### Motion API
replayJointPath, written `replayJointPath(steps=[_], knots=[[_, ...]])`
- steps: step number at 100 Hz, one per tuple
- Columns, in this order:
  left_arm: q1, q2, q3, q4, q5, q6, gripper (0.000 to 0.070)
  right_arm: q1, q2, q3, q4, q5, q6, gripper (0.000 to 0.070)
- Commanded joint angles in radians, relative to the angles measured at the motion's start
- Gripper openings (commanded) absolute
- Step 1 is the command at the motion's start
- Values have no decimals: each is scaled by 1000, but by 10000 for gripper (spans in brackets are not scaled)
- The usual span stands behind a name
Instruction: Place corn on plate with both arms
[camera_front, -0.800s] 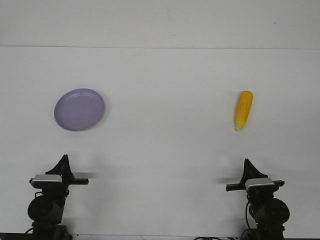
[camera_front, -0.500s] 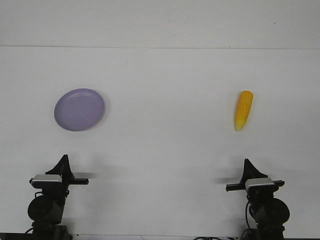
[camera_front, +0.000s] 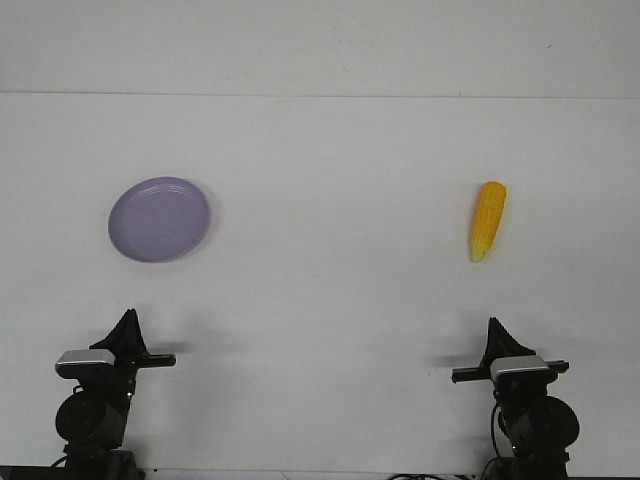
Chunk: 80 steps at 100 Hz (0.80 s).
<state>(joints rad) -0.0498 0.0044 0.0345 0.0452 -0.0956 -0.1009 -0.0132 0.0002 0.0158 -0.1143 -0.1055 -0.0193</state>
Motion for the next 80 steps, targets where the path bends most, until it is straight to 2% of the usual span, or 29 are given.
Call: replayJointPath(steps=[1, 13, 27, 31, 35, 43, 46, 55, 68, 73, 80], knots=[[0, -1, -17, 24, 8, -72, 8, 1, 1, -3, 10, 0, -3, 15], [0, 17, 54, 38, 1, -166, 8, 1, 1, -3, 10, 0, -3, 14], [0, 142, 225, -23, -43, -181, 10, 1, 1, -3, 10, 0, -3, 14], [0, 195, 281, -60, -48, -180, 36, 1, 1, -3, 10, 0, -3, 15], [0, 251, 336, -96, -55, -171, 151, 1, 1, -3, 10, 0, -3, 14], [0, 369, 431, -152, -84, -141, 510, 1, 1, -3, 10, 0, -3, 14], [0, 414, 465, -173, -96, -133, 576, 1, 1, -3, 10, 0, -3, 14], [14, 557, 560, -220, -122, -83, 550, 1, 1, -3, 10, 0, -3, 14], [86, 772, 680, -228, -119, -40, 498, 1, 1, -3, 10, 0, -3, 15], [129, 858, 723, -225, -97, -39, 498, 1, 1, -3, 10, 0, -3, 14], [198, 983, 782, -224, -24, -45, 498, 1, 1, -3, 10, 0, -3, 14]])
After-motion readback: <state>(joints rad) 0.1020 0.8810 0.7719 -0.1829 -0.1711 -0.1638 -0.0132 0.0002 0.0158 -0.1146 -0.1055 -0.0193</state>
